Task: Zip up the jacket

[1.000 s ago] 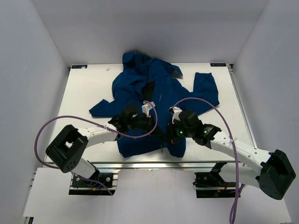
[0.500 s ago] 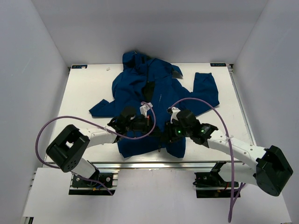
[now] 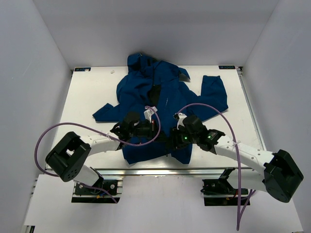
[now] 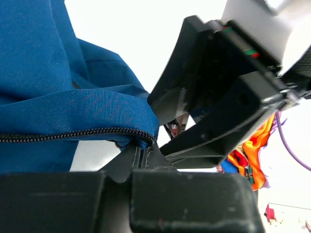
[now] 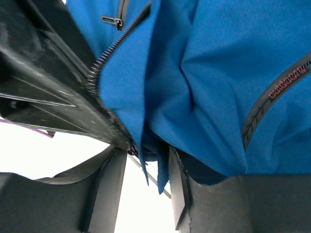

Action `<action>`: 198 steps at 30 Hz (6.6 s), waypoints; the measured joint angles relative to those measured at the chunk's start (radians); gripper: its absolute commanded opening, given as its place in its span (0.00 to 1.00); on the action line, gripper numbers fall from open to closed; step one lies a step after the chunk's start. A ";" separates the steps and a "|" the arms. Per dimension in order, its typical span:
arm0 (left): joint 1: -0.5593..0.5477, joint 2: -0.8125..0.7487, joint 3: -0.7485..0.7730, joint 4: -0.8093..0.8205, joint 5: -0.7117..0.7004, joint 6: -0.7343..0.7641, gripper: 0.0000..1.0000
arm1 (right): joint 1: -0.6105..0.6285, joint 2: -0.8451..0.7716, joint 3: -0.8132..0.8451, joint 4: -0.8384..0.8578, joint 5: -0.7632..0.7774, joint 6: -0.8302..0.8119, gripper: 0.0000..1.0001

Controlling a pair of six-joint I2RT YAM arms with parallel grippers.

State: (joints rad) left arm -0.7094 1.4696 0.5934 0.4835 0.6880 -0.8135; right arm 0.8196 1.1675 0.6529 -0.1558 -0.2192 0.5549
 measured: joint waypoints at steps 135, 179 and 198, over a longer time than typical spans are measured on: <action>-0.254 0.431 0.632 -1.010 -0.695 -0.027 0.09 | -0.419 -0.363 -0.113 -0.312 0.183 -0.070 0.00; -0.254 -0.520 -0.045 -0.246 -0.589 0.125 0.00 | -0.406 -0.255 -0.192 0.494 -0.726 0.068 0.00; -0.254 -0.509 -0.062 -0.135 -0.599 0.114 0.00 | -0.335 -0.197 -0.192 0.670 -0.695 0.125 0.00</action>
State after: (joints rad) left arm -0.9638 0.9611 0.5316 0.3481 0.0887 -0.6998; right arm 0.4850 0.9707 0.4610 0.5140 -0.9142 0.6796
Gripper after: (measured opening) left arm 0.022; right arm 0.024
